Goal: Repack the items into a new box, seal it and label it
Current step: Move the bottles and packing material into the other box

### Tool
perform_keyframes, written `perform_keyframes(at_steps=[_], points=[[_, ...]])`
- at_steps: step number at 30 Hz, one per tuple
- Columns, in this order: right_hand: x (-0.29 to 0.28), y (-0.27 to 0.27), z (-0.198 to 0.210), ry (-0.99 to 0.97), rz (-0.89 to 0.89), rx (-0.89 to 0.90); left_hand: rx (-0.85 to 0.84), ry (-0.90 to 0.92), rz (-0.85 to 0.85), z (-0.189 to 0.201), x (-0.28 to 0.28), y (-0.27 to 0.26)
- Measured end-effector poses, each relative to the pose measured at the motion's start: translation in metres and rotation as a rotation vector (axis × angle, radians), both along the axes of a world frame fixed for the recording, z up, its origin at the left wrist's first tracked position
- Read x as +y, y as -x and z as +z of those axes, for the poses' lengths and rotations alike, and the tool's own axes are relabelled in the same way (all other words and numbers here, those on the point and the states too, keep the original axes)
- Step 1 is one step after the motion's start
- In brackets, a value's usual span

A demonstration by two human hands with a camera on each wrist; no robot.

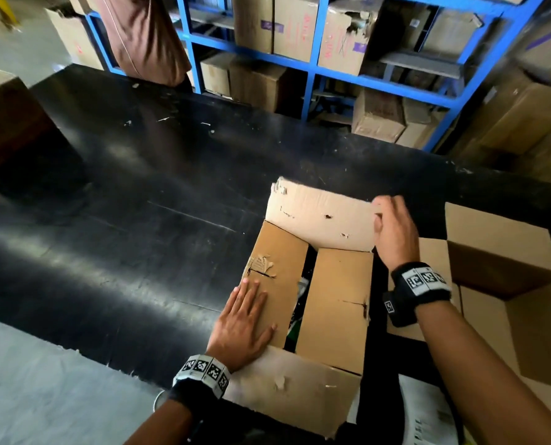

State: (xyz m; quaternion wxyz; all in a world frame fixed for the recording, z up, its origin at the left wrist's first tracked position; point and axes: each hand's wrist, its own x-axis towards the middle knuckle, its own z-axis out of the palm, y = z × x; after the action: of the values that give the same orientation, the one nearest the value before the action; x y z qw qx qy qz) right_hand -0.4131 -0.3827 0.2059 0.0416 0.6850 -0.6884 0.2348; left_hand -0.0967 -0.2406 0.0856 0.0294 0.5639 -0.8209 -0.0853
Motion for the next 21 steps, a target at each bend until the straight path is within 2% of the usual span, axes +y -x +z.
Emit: perform_keyframes(at_steps=[3, 7, 8, 11, 13, 15, 17, 19, 21], points=[[-0.027, 0.003, -0.026, -0.205, 0.104, 0.085, 0.022, 0.01, 0.0, 0.0, 0.0, 0.0], [-0.029, 0.006, -0.061, -0.614, 0.191, 0.132, 0.016, 0.006, 0.014, 0.002, 0.001, 0.001], [-0.026, 0.003, -0.064, -0.667, 0.197, 0.129, 0.011, 0.003, 0.018, 0.002, 0.001, 0.001], [-0.014, -0.01, -0.062, -0.595, 0.24, 0.207, -0.008, 0.001, 0.027, 0.002, 0.0, 0.002], [0.007, -0.029, -0.056, -0.546, 0.387, 0.279, -0.018, -0.009, 0.026, 0.002, 0.0, 0.003], [0.033, -0.054, -0.055, -0.623, 0.59, 0.371, -0.019, -0.008, 0.029, 0.0, 0.0, 0.002], [0.052, -0.076, -0.058, -0.792, 0.687, 0.494, -0.013, 0.002, 0.024, 0.001, -0.001, 0.002], [0.06, -0.087, -0.063, -0.928, 0.678, 0.567, 0.002, 0.014, 0.025, 0.001, -0.001, 0.002], [0.065, -0.089, -0.054, -0.941, 0.647, 0.554, 0.023, 0.024, 0.033, 0.002, 0.0, 0.002]])
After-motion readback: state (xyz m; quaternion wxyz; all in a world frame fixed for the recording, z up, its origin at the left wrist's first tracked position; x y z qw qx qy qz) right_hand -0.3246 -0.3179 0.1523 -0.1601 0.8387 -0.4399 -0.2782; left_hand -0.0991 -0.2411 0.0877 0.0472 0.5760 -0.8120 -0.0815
